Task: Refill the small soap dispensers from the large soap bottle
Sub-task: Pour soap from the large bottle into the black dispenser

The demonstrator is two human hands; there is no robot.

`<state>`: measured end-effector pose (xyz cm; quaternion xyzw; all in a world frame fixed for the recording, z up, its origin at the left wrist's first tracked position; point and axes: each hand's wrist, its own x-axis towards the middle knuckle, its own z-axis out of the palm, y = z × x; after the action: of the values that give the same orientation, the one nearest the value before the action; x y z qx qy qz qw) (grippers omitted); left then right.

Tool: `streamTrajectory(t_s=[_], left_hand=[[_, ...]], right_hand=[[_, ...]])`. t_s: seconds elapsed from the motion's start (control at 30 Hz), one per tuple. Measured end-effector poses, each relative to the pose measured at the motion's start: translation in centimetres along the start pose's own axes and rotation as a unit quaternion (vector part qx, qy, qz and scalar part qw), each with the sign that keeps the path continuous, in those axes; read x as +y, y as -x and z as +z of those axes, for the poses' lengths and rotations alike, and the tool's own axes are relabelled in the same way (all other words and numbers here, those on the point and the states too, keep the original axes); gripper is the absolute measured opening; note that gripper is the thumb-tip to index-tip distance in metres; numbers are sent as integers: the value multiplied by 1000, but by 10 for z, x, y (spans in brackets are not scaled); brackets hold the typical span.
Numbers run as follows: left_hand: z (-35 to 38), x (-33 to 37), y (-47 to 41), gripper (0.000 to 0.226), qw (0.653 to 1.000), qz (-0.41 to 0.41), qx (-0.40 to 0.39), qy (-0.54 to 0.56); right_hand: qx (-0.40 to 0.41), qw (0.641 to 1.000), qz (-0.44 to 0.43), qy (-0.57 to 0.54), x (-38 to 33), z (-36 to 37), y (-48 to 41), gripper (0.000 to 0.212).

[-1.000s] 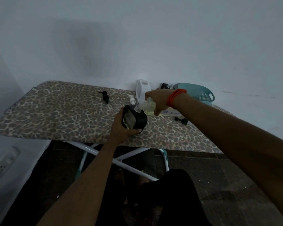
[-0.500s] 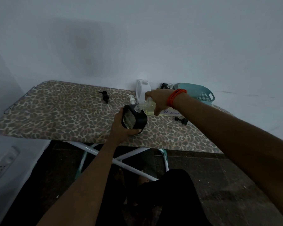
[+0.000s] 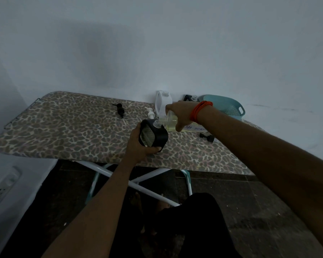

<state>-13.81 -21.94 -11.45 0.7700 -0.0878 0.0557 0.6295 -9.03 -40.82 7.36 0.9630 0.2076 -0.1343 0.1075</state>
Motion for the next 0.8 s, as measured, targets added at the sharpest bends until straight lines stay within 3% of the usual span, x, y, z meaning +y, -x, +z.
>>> streamTrajectory(t_s=[0.8], left_hand=[[0,-2,-4,119,1000,3,1,-12]], right_hand=[[-4,1000,3,-2,-1,-1,1,81]])
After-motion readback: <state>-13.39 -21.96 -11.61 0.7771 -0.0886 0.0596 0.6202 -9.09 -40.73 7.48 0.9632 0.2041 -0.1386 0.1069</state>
